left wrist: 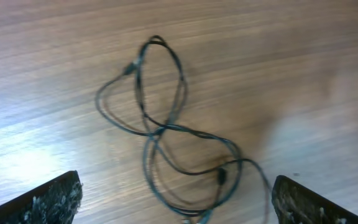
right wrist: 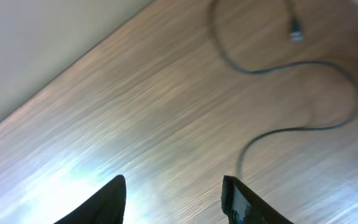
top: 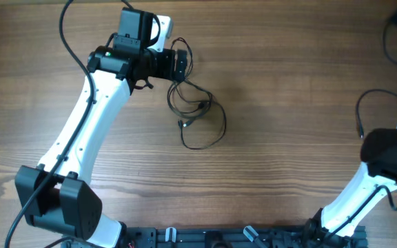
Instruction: Untangle cables
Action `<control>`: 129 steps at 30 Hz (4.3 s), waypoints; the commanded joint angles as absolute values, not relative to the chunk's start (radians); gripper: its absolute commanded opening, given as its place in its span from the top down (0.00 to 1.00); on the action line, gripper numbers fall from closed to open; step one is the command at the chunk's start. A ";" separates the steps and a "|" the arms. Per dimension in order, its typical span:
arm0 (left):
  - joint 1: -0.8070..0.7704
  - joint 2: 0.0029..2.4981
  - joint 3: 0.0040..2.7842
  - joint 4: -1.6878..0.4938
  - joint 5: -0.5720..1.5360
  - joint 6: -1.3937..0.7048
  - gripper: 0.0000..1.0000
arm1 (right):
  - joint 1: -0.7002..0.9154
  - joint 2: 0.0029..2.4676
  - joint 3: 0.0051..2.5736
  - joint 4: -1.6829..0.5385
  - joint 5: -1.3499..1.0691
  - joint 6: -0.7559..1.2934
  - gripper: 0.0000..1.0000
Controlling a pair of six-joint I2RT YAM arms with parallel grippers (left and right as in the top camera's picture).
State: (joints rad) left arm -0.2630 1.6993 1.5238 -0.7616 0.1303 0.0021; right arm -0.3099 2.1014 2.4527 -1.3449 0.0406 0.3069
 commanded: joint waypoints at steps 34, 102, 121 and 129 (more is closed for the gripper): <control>0.188 1.681 1.538 -0.797 0.243 -0.007 0.00 | 0.510 2.247 2.439 -1.246 -0.028 0.237 0.41; 0.119 1.861 1.535 -0.805 0.747 0.271 0.00 | 0.433 2.218 2.428 -1.085 0.110 0.348 0.94; -0.130 2.077 1.536 -0.416 0.686 0.165 0.03 | 0.375 2.212 2.428 -1.193 0.168 0.312 0.62; -0.184 2.202 1.536 -0.257 0.589 0.118 0.00 | 0.342 2.212 2.428 -1.198 0.157 0.261 0.62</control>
State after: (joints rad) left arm -0.1631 2.1509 1.5249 -0.2924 0.6300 0.1364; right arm 0.3443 2.2307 2.4241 -1.1973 0.1513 0.2859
